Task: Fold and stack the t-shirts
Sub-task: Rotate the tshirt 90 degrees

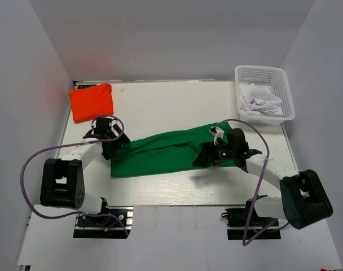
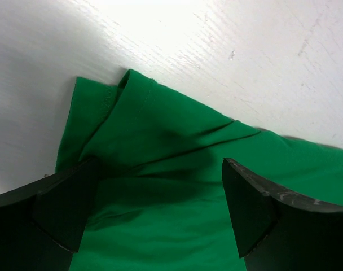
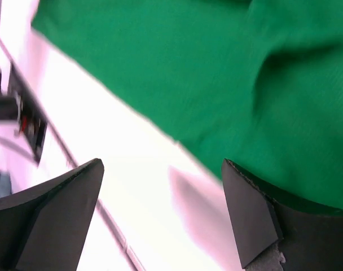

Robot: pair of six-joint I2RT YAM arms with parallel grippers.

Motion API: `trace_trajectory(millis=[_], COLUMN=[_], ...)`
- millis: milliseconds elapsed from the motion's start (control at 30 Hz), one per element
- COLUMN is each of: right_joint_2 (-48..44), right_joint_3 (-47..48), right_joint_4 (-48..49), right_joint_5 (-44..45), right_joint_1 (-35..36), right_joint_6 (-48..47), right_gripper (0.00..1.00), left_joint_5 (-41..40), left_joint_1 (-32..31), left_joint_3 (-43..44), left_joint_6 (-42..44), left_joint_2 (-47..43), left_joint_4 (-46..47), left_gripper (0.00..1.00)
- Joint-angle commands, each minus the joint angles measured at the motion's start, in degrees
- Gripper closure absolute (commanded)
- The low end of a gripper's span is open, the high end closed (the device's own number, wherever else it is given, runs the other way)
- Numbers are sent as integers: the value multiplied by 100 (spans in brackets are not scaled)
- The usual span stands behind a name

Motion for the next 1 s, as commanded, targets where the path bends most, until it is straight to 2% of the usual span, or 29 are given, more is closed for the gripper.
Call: trace_trajectory(millis=[0,67,167,300,433,467,500,567,733,967], right_joint_2=[-547,-828,-1286,-1471,-603,-444,-34,215,1568,1825], right_joint_3=[-165,-148,-69,18,545,929,1037,1248,1898,1619], right_joint_4=[-990,-1220,-1010,384,818,749,714,950,829,644], right_joint_5=[-157,-34,912,1363,1391,1408,1408,1382,1426,1197], right_joint_1=[98,107,81,55,81,81,90,98,107,239], right_joint_6=[-530,-620,-446,-102,-101,-75,-66,-66,-180,-233], right_gripper=[10,10,10,10,10,10,10,10,10,10], left_joint_5=[-250,-311,-442,-698,-760,-855,-935,-1269,-1102,-1042], left_joint_1=[-10,-10,-10,-10,-10,-10,77,78,17,16], left_joint_3=[208,208,155,-28,-205,-205,-144,-56,-117,-117], left_joint_6=[60,60,60,-63,-212,-212,-352,-432,-511,-442], left_joint_2=[-213,-274,-379,-590,-810,-880,-881,-950,-1240,-1846], left_joint_4=[-254,-254,-350,-666,-763,-851,-973,-1264,-1213,-897], left_gripper=[0,0,0,0,0,0,0,0,0,0])
